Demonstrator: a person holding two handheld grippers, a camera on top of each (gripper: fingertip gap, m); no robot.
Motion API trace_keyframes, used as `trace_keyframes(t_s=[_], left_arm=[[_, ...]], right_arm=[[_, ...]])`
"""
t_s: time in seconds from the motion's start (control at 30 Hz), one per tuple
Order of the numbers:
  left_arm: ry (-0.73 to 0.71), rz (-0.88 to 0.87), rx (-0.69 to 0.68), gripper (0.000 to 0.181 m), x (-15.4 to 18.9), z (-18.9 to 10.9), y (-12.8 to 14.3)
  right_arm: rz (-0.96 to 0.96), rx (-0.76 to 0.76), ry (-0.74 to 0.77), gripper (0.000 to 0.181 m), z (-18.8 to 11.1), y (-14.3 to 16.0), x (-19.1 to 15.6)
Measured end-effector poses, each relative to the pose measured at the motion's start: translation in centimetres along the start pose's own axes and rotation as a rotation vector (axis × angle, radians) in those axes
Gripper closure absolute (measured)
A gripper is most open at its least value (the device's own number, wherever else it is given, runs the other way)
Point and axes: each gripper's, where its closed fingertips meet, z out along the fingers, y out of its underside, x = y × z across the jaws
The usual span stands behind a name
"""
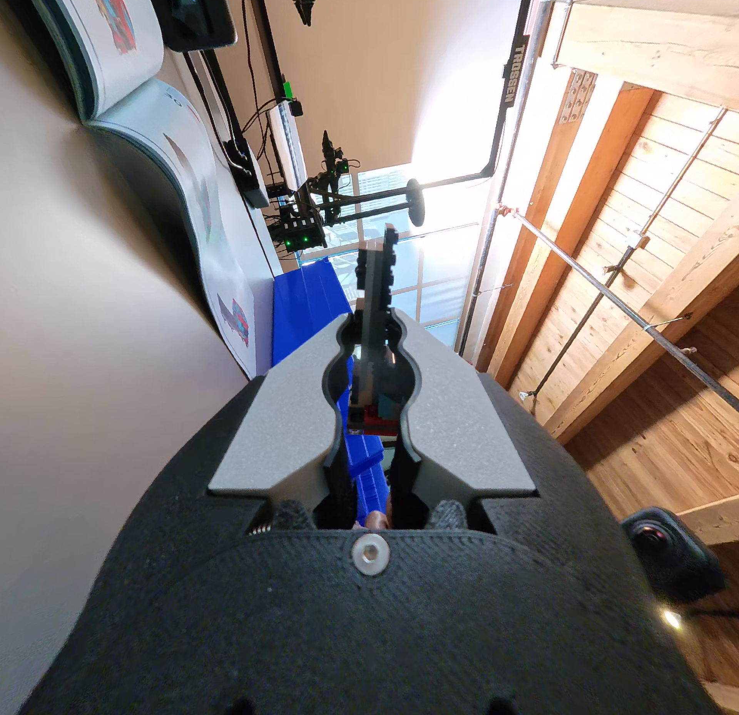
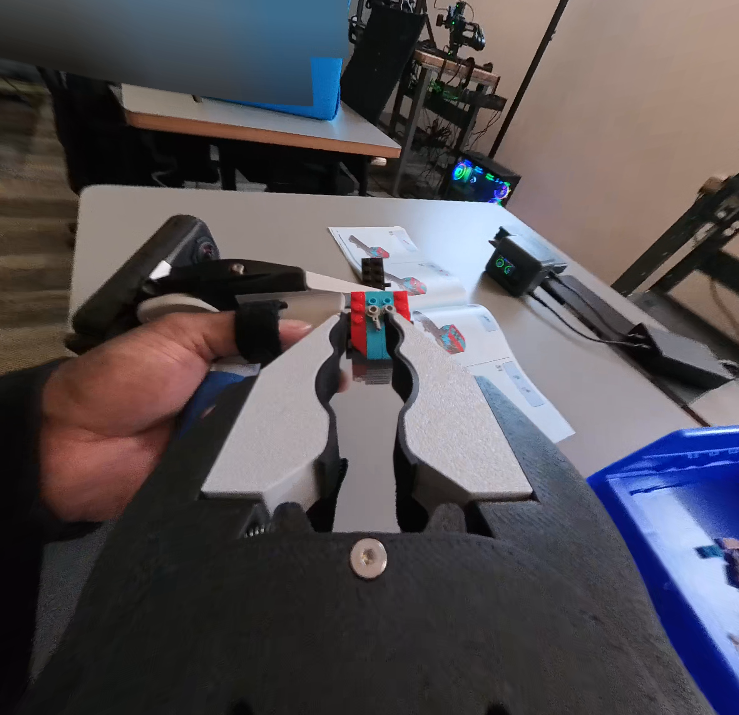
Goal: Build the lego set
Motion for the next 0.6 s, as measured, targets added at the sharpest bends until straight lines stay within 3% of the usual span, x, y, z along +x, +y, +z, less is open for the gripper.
trace_keyframes(t_s=[0.6], left_arm=[[-0.023,0.028,-0.003,0.167,-0.14,-0.03,0.07]], right_arm=[[-0.159,-0.034,0.077,0.164,0.67,0.69,-0.14]])
